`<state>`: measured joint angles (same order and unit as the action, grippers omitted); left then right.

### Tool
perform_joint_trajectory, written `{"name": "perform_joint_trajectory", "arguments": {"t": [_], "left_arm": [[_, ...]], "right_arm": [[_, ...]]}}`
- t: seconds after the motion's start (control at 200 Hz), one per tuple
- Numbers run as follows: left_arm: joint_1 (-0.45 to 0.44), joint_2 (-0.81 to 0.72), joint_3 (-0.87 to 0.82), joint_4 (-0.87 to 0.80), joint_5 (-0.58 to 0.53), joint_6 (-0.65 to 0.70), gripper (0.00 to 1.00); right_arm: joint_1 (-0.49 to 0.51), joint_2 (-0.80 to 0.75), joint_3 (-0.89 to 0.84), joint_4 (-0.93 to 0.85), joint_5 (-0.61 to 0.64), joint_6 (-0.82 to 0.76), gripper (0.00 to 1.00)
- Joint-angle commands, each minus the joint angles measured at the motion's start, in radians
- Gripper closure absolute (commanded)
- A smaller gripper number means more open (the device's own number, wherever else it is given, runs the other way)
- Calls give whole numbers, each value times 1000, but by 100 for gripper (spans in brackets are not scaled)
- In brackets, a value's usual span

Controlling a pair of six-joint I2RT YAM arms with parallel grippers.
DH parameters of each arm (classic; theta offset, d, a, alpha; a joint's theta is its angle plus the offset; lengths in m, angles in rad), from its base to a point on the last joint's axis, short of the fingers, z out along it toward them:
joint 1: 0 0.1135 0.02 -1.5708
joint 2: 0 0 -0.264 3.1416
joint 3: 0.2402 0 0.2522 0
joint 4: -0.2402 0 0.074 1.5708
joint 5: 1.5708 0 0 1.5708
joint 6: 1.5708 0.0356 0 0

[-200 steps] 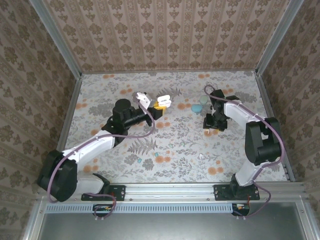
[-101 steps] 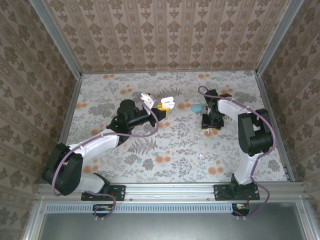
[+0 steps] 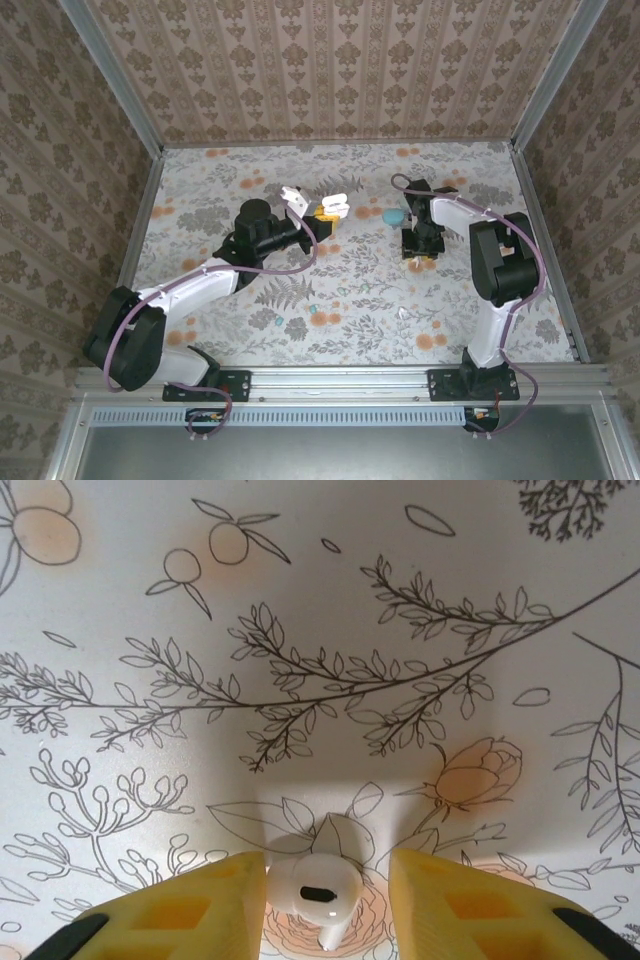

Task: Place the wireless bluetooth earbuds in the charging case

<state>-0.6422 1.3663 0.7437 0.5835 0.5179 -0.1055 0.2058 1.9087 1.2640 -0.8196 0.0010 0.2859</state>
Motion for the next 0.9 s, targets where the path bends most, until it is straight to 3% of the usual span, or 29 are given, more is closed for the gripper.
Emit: {"name": "perform_joint_trajectory", "arguments": {"t": [0.0, 0.585, 0.895], "left_arm": [[-10, -26, 13, 10, -6, -11, 80], [-9, -30, 8, 3, -12, -7, 79], [-9, -29, 2, 1, -37, -7, 79]], "right_arm": [[12, 25, 26, -39, 37, -21, 61], [35, 40, 23, -42, 108, -39, 69], [43, -78, 19, -50, 85, -37, 71]]}}
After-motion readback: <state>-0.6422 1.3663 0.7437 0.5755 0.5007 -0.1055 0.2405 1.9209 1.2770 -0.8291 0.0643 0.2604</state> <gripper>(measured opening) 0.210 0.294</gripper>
